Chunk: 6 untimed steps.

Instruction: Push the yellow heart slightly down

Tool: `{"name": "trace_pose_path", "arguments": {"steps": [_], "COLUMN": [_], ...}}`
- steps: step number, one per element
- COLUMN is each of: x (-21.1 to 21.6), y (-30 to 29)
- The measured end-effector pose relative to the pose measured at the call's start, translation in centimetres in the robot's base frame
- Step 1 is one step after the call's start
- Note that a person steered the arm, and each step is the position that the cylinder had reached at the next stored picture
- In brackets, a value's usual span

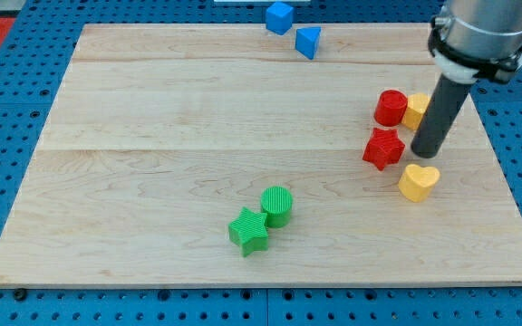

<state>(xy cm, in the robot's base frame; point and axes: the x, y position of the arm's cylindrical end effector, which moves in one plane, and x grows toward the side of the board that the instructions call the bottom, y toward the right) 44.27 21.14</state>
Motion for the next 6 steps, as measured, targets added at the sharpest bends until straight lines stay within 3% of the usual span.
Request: {"name": "trace_pose_path", "arguments": {"steps": [2, 5, 6], "x": [3.1, 10.5, 8.6], "y": [0.0, -12.0, -10.0]}}
